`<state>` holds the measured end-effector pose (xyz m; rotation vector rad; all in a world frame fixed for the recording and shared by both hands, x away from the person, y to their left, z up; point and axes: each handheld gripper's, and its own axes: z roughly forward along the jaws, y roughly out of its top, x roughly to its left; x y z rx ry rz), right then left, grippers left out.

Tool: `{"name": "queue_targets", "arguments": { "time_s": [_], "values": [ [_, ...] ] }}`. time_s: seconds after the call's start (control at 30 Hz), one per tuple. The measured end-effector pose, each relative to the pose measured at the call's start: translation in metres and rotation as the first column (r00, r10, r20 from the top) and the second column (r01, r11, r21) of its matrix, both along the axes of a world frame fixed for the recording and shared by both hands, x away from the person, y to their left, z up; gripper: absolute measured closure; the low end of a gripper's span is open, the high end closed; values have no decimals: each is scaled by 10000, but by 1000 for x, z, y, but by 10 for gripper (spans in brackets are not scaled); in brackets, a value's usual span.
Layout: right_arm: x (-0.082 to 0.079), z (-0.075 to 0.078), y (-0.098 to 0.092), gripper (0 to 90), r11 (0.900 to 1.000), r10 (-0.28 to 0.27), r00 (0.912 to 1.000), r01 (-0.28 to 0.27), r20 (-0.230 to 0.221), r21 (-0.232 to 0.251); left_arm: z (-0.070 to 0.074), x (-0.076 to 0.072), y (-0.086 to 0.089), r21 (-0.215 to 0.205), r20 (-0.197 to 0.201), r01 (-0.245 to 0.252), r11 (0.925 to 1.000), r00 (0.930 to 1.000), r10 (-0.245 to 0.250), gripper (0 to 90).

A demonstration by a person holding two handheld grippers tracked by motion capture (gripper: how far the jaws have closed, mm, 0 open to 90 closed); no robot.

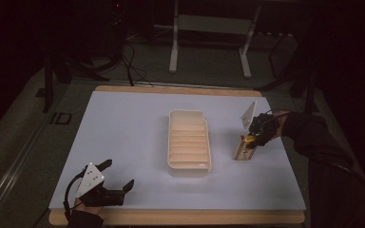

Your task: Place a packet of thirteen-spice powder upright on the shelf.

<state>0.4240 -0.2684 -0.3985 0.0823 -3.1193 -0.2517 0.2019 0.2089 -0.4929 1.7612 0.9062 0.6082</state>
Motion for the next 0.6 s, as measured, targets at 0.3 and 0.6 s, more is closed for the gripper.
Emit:
{"name": "queue_targets", "arguments": {
  "time_s": [0.3,0.6],
  "values": [
    [-8,25,5,674,9971,-405,9991,396,122,657,-1,0,0,6,-28,-30,10000,10000,30,0],
    [-13,48,19,674,9883,-781,9969,769,35,1314,-1,0,0,8,-32,-37,10000,10000,37,0]
  ]
}}
